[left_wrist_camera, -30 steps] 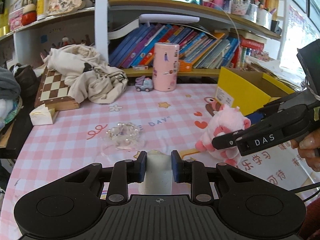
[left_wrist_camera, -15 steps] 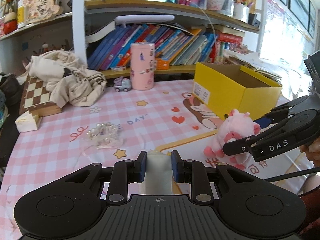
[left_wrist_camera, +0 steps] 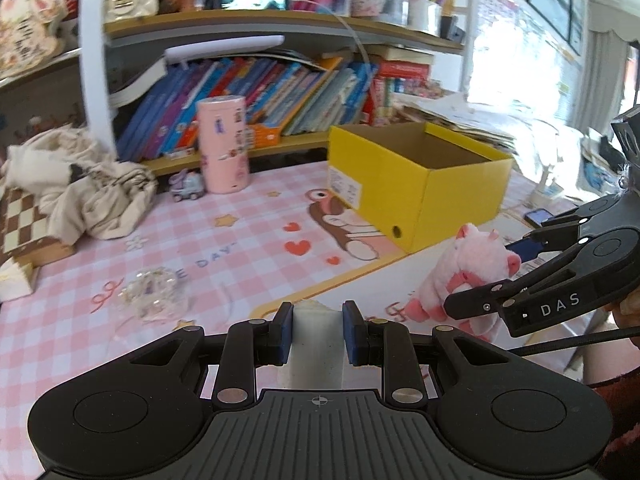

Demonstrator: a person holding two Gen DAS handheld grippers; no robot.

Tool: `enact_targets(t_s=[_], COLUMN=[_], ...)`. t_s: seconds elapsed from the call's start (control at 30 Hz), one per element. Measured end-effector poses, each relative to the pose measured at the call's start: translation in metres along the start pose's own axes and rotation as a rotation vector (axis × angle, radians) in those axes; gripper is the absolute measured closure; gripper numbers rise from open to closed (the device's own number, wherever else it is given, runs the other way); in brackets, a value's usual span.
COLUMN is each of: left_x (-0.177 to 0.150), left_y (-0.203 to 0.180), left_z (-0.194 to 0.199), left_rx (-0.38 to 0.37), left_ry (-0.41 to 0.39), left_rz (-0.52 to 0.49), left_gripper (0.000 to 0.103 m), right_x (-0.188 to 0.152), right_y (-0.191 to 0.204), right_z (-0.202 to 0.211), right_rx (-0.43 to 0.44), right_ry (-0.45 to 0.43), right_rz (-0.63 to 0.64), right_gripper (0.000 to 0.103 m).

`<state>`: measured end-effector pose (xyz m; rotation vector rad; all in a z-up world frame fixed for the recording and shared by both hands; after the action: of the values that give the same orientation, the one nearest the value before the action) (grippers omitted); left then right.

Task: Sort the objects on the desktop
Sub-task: 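Carry the pink pig and soap bar toward the yellow box with both grippers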

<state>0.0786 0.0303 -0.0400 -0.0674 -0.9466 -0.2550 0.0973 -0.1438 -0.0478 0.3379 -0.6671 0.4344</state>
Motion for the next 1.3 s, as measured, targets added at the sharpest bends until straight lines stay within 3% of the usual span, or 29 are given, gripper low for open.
enact_targets(t_s=[0.77, 1.3], left_x=[0.018, 0.037], left_y=[-0.072, -0.120], left_z=[-0.020, -0.039], left_rx=[-0.164, -0.196], left_ry=[0.014, 0.015], left_rz=[-0.143, -0.164], left_gripper=[0.079, 0.079], right_x=[-0.037, -0.046], right_y=[-0.060, -0.103], right_z=[0.044, 0.061], right_rx=[-0.139, -0.164], right_ry=[-0.024, -0.008], right_rz=[-0.166, -0.172], right_gripper=[0.036, 0.036])
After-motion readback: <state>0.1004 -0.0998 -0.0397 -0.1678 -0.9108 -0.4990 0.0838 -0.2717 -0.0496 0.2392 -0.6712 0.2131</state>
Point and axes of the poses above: each gripper's, at about its wrist camera, not at the fingertips, and z roughly against the way its jaws point, y to its left, x to its top, the point moved 5 cm from there along -z, roughly the way its jaws point, and after that the axes turned 9 degrees about x, right-handed, at the moved point
